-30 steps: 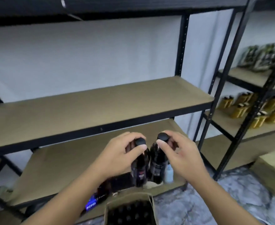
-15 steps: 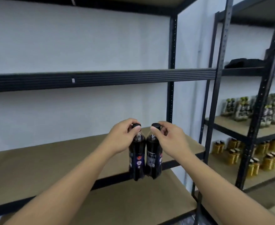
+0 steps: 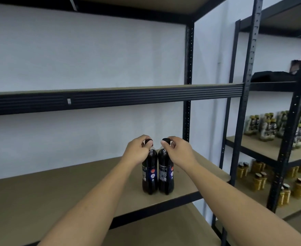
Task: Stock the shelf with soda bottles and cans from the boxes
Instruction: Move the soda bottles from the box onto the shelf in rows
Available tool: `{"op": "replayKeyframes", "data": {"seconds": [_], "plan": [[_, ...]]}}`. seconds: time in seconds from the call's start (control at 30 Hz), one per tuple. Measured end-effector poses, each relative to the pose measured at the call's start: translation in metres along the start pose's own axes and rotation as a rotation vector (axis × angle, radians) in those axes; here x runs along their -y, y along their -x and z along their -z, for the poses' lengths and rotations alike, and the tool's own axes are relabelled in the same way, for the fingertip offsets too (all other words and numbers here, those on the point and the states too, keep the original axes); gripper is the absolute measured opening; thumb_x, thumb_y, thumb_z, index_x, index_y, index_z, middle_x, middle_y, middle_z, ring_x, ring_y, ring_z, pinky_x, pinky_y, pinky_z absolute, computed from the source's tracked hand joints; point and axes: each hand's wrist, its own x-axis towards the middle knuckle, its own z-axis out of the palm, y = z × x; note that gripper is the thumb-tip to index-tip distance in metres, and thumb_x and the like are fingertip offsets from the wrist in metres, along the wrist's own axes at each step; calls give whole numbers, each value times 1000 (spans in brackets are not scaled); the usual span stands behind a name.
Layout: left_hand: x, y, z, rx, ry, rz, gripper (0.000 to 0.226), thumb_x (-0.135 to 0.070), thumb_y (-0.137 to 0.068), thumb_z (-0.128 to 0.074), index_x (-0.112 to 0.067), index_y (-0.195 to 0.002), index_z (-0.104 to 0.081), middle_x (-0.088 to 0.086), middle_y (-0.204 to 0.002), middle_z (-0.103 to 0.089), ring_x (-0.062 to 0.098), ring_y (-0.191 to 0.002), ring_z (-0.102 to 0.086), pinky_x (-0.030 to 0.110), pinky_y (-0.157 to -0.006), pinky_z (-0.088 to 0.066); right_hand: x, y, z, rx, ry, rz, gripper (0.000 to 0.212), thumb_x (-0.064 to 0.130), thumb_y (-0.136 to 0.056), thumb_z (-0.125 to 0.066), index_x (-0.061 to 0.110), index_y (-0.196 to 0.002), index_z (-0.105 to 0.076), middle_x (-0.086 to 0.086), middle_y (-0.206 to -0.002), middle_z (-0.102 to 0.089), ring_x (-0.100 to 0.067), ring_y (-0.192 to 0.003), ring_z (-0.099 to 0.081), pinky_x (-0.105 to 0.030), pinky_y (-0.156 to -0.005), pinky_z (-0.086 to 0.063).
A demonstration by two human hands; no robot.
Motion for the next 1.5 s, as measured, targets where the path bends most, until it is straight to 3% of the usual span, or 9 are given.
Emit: {"op": "replayKeyframes", "data": {"seconds": [0.13, 0.2, 0.27, 0.37, 0.57, 0.77, 1.0, 1.37, 1.5], "plan": [[19, -5, -4, 31, 16, -10, 20, -50, -100, -52, -42, -116, -62, -3, -105, -59, 9, -93, -57, 21, -74, -42, -23, 5, -19, 103, -109, -54, 54, 64, -96, -49, 31, -138, -54, 0, -114, -60, -14, -104, -61, -35, -94, -51], [28, -2, -5, 36, 38, 14, 28, -55, -99, -51, -44, -123, -60, -9, -109, -58, 5, -100, -58, 17, -77, -41, -32, 17, -29, 177, -187, -56, 61, 69, -96, -45, 34, -145, -44, 9, -126, -64, -9, -117, -60, -37, -103, -48], [36, 5, -9, 81, 134, 65, 33, -60, -99, -48, -41, -121, -63, -17, -104, -65, -3, -87, -62, 15, -71, -43, -40, 31, -35, 225, -247, -62, 60, 60, -98, -49, 42, -152, -30, 19, -134, -60, -1, -125, -56, -29, -106, -43], [55, 18, -21, 144, 275, 112, 32, -62, -99, -45, -43, -120, -61, -20, -92, -67, -6, -67, -57, 17, -66, -44, -51, 57, -42, 295, -240, -121, 68, 36, -100, -60, 53, -151, -19, 28, -130, -59, 7, -118, -56, -22, -102, -42], [119, 43, -58, 356, 123, 97, 55, -33, -89, -77, -29, -136, -49, -10, -126, -62, 7, -114, -60, 24, -99, -47, -77, 87, -65, 261, -170, -233, 48, 20, -97, -67, 41, -135, -46, 27, -116, -57, -1, -116, -54, -29, -109, -43], [142, 30, -79, 299, 54, 107, 49, -25, -87, -78, -26, -131, -57, -5, -120, -62, 15, -109, -61, 30, -97, -46, -79, 77, -77, 177, -82, -303, 40, 24, -95, -69, 28, -132, -57, 5, -117, -62, -13, -109, -59, -23, -91, -42], [153, -23, -124, 235, 21, 141, 46, -29, -85, -80, -26, -126, -61, -2, -114, -65, 21, -103, -63, 40, -95, -51, -107, 36, -83, 144, 2, -373, 40, 24, -97, -67, 22, -135, -58, -1, -121, -70, -23, -113, -62, -31, -96, -45], [136, -137, -206, 52, -125, 226, 43, -33, -87, -78, -24, -127, -63, -3, -118, -70, 20, -110, -64, 27, -88, -45, -211, -96, -85, 183, 20, -194, 42, 18, -95, -68, 16, -133, -52, 3, -120, -66, -20, -112, -61, -34, -97, -45], [134, -167, -228, 7, -133, 222, 41, -32, -85, -79, -27, -123, -64, -5, -117, -70, 18, -109, -65, 33, -95, -51, -240, -128, -79, 152, 135, -133, 26, 31, -92, -68, 43, -106, -50, 13, -100, -67, -14, -93, -64, -34, -83, -51]]}}
